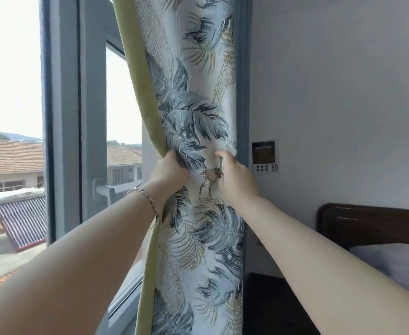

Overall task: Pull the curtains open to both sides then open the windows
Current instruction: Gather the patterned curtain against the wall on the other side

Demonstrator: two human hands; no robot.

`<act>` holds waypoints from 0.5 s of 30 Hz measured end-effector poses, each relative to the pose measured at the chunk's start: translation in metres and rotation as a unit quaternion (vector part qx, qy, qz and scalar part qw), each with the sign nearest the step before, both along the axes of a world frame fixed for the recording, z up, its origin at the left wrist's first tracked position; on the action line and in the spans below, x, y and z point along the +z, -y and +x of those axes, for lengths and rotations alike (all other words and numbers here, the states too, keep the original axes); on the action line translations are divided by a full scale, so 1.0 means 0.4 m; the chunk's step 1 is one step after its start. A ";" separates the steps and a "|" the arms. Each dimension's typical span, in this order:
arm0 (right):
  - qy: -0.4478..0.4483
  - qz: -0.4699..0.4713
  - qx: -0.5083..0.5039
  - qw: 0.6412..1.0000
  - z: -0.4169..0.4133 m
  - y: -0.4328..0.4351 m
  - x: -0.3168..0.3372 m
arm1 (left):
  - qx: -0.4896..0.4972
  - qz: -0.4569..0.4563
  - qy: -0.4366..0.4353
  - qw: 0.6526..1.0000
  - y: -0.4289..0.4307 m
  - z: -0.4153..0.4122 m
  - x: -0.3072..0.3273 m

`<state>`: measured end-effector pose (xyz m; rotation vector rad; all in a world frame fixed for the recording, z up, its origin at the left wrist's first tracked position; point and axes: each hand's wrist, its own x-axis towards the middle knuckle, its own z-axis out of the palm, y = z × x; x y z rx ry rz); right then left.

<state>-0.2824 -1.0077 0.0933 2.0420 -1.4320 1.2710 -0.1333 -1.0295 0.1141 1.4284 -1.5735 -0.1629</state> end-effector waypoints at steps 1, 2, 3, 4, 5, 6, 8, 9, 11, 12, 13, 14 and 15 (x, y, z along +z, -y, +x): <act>0.000 -0.005 -0.003 1.000 -0.023 0.044 0.000 | -0.002 0.003 -0.001 1.000 0.050 -0.019 0.002; -0.002 -0.013 -0.009 1.000 -0.052 0.109 -0.001 | -0.005 0.005 -0.003 1.000 0.126 -0.051 0.001; -0.006 -0.024 -0.015 1.000 -0.070 0.148 0.004 | -0.003 0.000 0.004 1.000 0.171 -0.068 0.003; -0.009 -0.028 -0.021 0.999 -0.088 0.189 0.010 | -0.003 -0.004 0.016 1.000 0.220 -0.087 0.005; -0.011 -0.033 -0.029 0.999 -0.106 0.237 0.014 | -0.003 -0.011 0.026 1.000 0.280 -0.111 0.003; -0.011 -0.040 -0.039 0.998 -0.125 0.291 0.018 | -0.001 -0.019 0.033 0.999 0.342 -0.135 0.004; -0.012 -0.043 -0.062 0.997 -0.168 0.410 0.029 | -0.004 -0.031 0.043 0.999 0.478 -0.180 0.011; -0.010 -0.041 -0.070 0.997 -0.189 0.466 0.038 | -0.010 -0.031 0.050 0.998 0.542 -0.202 0.019; -0.009 -0.029 -0.086 0.996 -0.233 0.575 0.057 | -0.025 -0.023 0.072 0.997 0.661 -0.245 0.040; -0.007 -0.020 -0.095 0.995 -0.254 0.625 0.065 | -0.029 -0.015 0.087 0.996 0.714 -0.264 0.048; -0.002 -0.012 -0.104 0.994 -0.279 0.685 0.069 | -0.032 -0.003 0.099 0.995 0.777 -0.289 0.055; 0.005 -0.002 -0.111 0.994 -0.304 0.743 0.070 | -0.035 0.012 0.110 0.993 0.837 -0.315 0.059; 0.008 0.008 -0.117 0.993 -0.329 0.802 0.069 | -0.040 0.024 0.116 0.992 0.899 -0.342 0.059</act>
